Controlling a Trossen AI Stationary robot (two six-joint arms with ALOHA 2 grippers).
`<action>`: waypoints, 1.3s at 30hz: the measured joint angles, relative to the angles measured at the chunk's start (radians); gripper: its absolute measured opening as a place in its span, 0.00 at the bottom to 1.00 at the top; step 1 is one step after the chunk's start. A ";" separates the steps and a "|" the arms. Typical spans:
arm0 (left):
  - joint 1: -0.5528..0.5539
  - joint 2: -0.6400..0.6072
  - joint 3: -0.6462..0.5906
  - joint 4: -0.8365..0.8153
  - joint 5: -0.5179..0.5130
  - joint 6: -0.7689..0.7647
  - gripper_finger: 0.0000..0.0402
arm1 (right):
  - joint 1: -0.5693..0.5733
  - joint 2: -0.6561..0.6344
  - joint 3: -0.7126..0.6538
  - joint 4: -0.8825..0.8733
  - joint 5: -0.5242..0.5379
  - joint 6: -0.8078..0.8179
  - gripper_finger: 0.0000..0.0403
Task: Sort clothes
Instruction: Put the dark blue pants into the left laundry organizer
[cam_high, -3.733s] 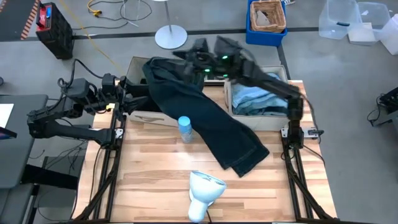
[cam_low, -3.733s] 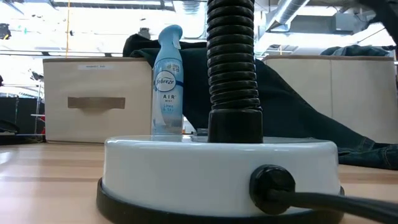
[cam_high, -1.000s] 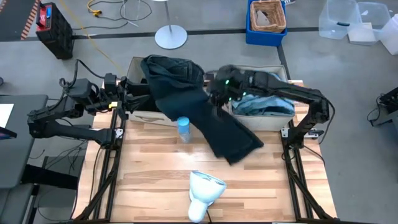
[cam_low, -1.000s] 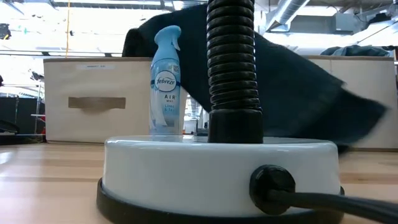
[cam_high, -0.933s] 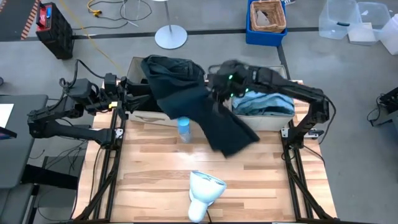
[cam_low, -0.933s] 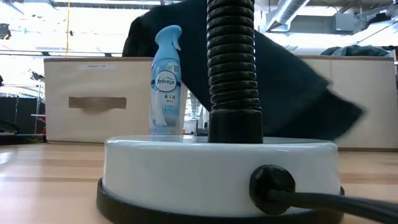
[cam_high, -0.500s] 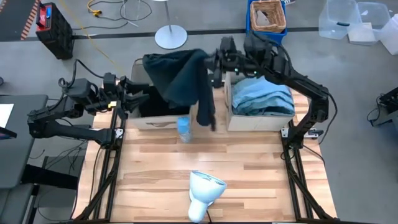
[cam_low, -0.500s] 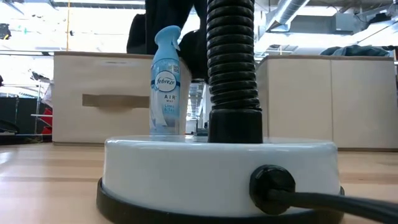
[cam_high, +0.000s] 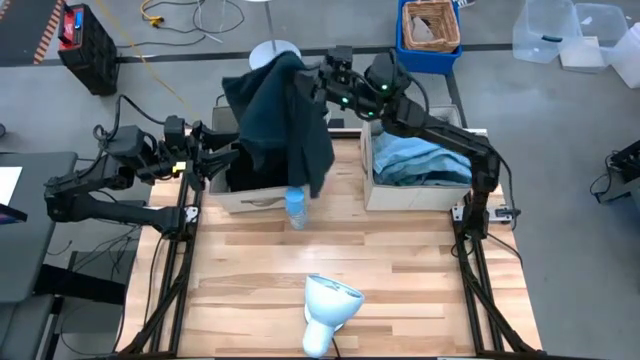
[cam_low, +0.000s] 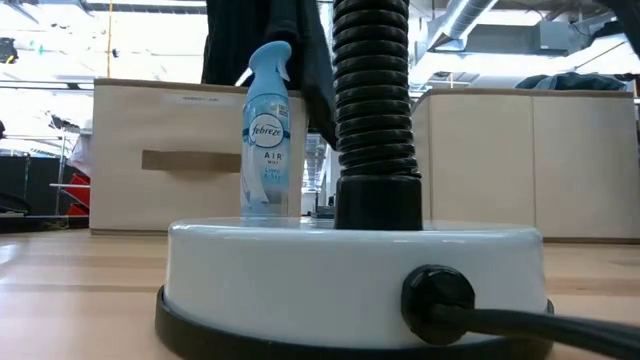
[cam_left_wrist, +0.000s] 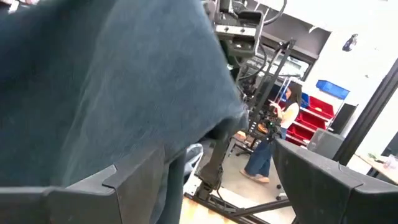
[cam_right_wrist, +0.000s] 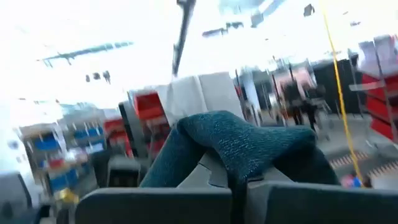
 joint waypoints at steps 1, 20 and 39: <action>0.000 0.000 0.000 0.001 0.000 0.000 0.73 | -0.001 0.015 0.011 0.032 0.000 0.011 0.00; 0.000 0.003 -0.002 -0.036 -0.001 0.003 0.73 | -0.016 0.252 0.175 -0.078 -0.027 0.163 0.01; 0.000 0.000 -0.001 -0.045 -0.001 0.001 0.73 | -0.039 0.254 0.195 -0.349 -0.135 0.272 0.38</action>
